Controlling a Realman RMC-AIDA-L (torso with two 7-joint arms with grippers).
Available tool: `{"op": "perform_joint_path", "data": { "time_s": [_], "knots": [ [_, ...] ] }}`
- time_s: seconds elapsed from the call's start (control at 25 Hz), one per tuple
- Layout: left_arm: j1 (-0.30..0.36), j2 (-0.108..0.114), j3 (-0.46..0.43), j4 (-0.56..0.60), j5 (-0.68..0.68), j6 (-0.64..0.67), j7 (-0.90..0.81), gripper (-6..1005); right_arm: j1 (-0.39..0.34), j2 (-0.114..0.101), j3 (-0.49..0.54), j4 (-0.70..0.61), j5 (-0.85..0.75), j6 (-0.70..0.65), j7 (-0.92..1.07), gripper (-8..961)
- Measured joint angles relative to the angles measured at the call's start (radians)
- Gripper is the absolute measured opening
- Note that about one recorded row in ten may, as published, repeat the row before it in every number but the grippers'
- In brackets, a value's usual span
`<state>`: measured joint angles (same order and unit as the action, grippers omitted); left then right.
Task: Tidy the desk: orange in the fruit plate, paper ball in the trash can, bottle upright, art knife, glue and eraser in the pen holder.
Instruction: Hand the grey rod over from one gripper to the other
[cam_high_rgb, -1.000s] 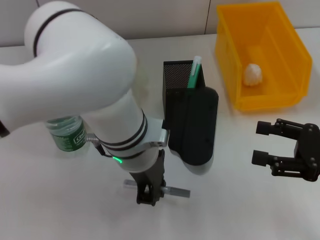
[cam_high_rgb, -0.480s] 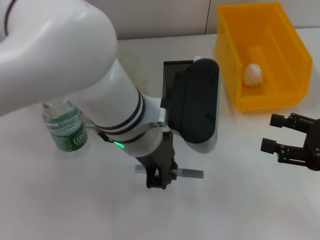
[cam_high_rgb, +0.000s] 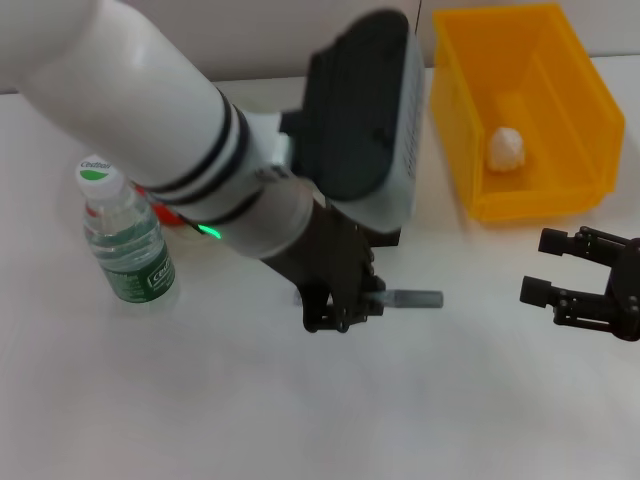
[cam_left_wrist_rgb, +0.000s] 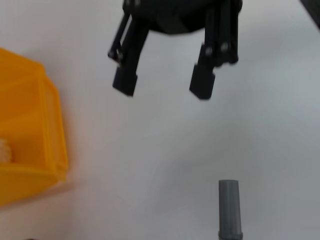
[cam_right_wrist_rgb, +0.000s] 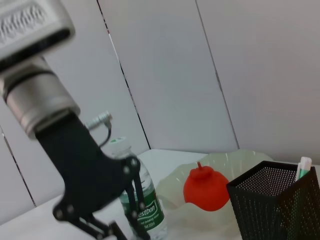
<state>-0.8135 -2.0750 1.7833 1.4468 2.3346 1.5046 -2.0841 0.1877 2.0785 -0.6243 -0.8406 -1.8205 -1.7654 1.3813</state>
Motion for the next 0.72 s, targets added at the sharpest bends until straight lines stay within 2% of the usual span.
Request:
{"op": "perform_joint_path", "data": {
  "time_s": [0.04,0.12,0.16,0.24,0.28,0.32,0.4,0.6,0.72],
  "knots": [
    [0.0,0.0,-0.028,0.002,-0.018,0.013,0.016,144,0.001,0.0,0.0,0.0,-0.003,0.0,0.001,814],
    [0.0,0.0,-0.028,0.002,-0.018,0.013,0.016,144,0.001,0.0,0.0,0.001,-0.005,0.0,0.002,814],
    [0.001,0.001,-0.126,0.002,-0.097,0.059,0.081,144,0.001,0.0,0.0,0.001,-0.006,0.0,0.002,814],
    [-0.001,0.003,-0.251,-0.011,-0.161,0.099,0.159,144,0.001,0.0,0.0,0.002,-0.006,0.0,0.002,814],
    [-0.001,0.003,-0.251,-0.011,-0.161,0.099,0.159,144,0.001,0.0,0.0,0.002,-0.006,-0.001,0.002,814],
    [-0.002,0.003,-0.306,-0.021,-0.188,0.115,0.194,144,0.001,0.0,0.0,0.002,-0.006,-0.002,0.002,814],
    [-0.004,0.004,-0.349,-0.033,-0.213,0.126,0.218,144,0.001,0.0,-0.001,0.002,-0.006,-0.003,0.002,814],
    [-0.01,0.007,-0.535,-0.106,-0.307,0.164,0.313,144,-0.001,0.0,-0.007,0.002,-0.006,-0.002,0.003,814],
    [-0.01,0.009,-0.614,-0.154,-0.358,0.17,0.355,145,-0.002,0.0,-0.008,0.002,-0.007,-0.001,0.003,814]
  ]
}}
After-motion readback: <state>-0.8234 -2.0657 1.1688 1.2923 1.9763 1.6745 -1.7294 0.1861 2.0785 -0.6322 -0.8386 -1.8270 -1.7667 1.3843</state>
